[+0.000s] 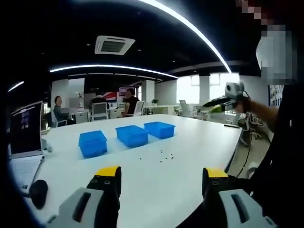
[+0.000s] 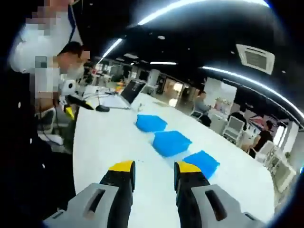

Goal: Pick up the resistors one by one and place each resistor into its matching bin, sorting the parts by color and model until every resistor is separated into the correct bin for its type

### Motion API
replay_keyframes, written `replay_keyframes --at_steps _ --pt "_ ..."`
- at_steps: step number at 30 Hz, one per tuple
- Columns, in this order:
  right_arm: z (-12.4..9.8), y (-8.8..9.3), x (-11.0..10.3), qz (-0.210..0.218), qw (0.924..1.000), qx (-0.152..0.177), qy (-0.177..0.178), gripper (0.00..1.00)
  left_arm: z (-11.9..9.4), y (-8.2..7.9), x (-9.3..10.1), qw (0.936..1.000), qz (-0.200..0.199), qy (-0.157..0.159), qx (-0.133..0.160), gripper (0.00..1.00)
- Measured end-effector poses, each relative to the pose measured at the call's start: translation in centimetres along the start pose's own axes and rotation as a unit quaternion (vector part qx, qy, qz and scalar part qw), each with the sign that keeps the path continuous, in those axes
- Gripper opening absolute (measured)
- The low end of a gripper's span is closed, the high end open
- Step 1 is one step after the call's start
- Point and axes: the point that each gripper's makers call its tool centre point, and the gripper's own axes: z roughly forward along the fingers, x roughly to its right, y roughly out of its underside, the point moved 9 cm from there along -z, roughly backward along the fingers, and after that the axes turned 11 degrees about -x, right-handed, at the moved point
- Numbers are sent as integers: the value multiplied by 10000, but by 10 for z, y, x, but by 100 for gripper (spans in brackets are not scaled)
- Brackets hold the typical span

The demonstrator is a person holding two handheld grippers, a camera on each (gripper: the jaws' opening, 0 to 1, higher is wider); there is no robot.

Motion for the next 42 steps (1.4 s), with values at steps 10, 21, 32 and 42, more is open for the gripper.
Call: replay_keyframes --at_steps 10,21,32,42 --pt "71 -42 -2 -1853 9720 -629 -1300 35 -3 9 0 9999 -145 -43 1 70" --pt "148 -76 -25 -3423 8997 -1113 -2468 34 -7 15 6 9996 -67 -57 -267 71" --pt "213 -62 -55 -4678 8016 -1719 -3301 32 -10 18 8 9992 -99 -166 -350 70" --pt "238 -57 -69 -5199 7574 -1903 -3462 23 -11 17 10 9992 -23 -171 -354 70"
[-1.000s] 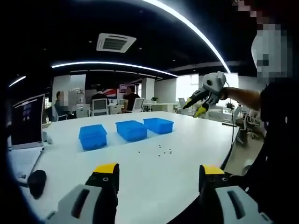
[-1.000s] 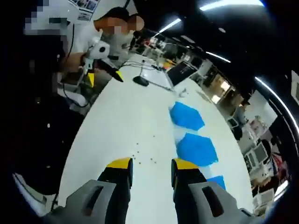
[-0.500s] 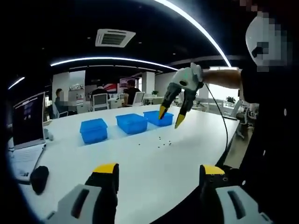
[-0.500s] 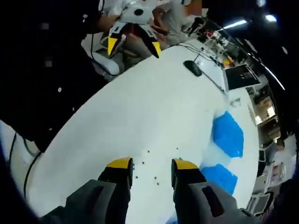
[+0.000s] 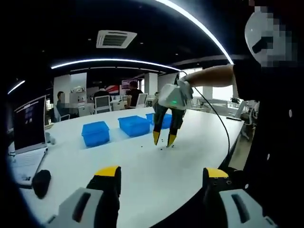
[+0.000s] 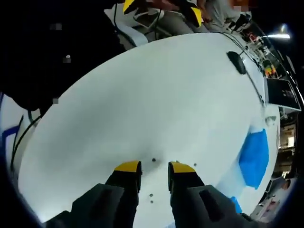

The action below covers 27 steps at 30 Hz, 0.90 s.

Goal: Pick up the resistors one by one and place each resistor into its matching bin, sorting the parts by color and model until every resistor is separated into the correct bin for its type

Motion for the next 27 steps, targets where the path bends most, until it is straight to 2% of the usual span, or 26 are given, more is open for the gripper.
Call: replay_keyframes --at_steps 6,12,18,20,27 --pt "6 1 6 -262 9993 -221 -141 18 -2 0 -1 10000 26 -38 7 70" --pt "8 -2 12 -395 9984 -242 -312 16 -4 -1 -2 10000 19 -46 25 70" --pt "9 -5 13 -518 9965 -318 -575 9 -4 -1 -2 10000 12 -58 18 71" --pt "10 -5 12 -498 9953 -366 -749 5 -4 -1 -2 10000 4 -54 23 71" --pt "9 -5 12 -238 9963 -351 -749 5 -3 -2 -1 10000 -1 -42 54 71"
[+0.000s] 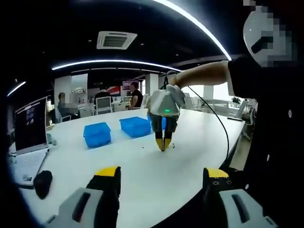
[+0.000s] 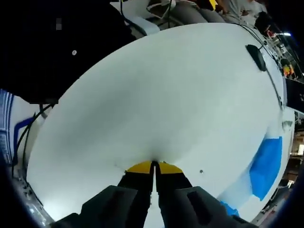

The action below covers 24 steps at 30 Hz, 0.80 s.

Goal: Pick up the resistors one by one and place each resistor into its matching bin, sorting the parts by color and model until every resistor is separated into the correct bin for its type

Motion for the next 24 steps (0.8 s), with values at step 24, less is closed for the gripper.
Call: replay_keyframes --at_steps 24 --pt "-112 73 -136 4740 7729 3093 2869 5 20 -23 -16 9991 107 203 361 71"
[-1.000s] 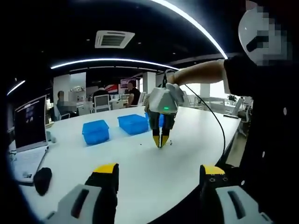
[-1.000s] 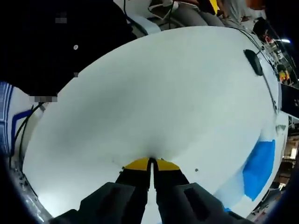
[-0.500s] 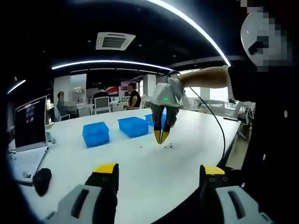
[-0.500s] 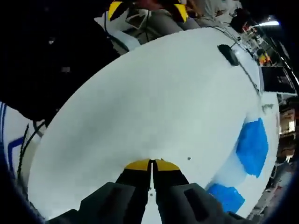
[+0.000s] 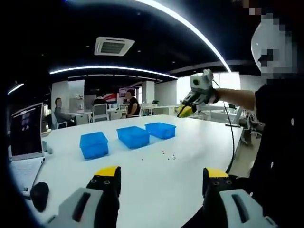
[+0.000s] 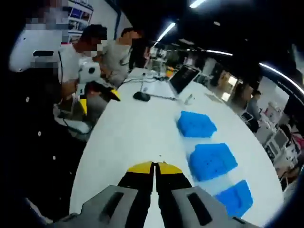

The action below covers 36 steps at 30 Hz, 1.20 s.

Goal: Pick up the resistors one by one and place each resistor into its matching bin, sorting the parts by color and model until every resistor is separated into the correct bin for its type

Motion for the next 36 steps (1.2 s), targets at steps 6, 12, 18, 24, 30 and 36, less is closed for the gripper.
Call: replay_keyframes --at_steps 6,12,18,24,30,36 --pt "-38 40 -23 1125 9829 738 1259 5 7 -8 -1 9999 1 78 83 71" --pt "-62 62 -57 1877 9406 1359 2482 5 13 -12 1 9998 1 167 56 70" --pt "-77 62 -65 2383 9022 1889 3058 5 12 -13 3 9999 32 147 49 70" --pt "-79 57 -39 2483 8937 1968 3176 5 8 -12 2 10000 -10 53 69 70" --pt "-72 42 7 2340 9008 1837 3164 5 -2 -8 3 10000 -30 -33 89 70" --pt "-56 32 75 2312 9022 1718 3212 5 -7 -4 5 9999 -53 -104 116 70"
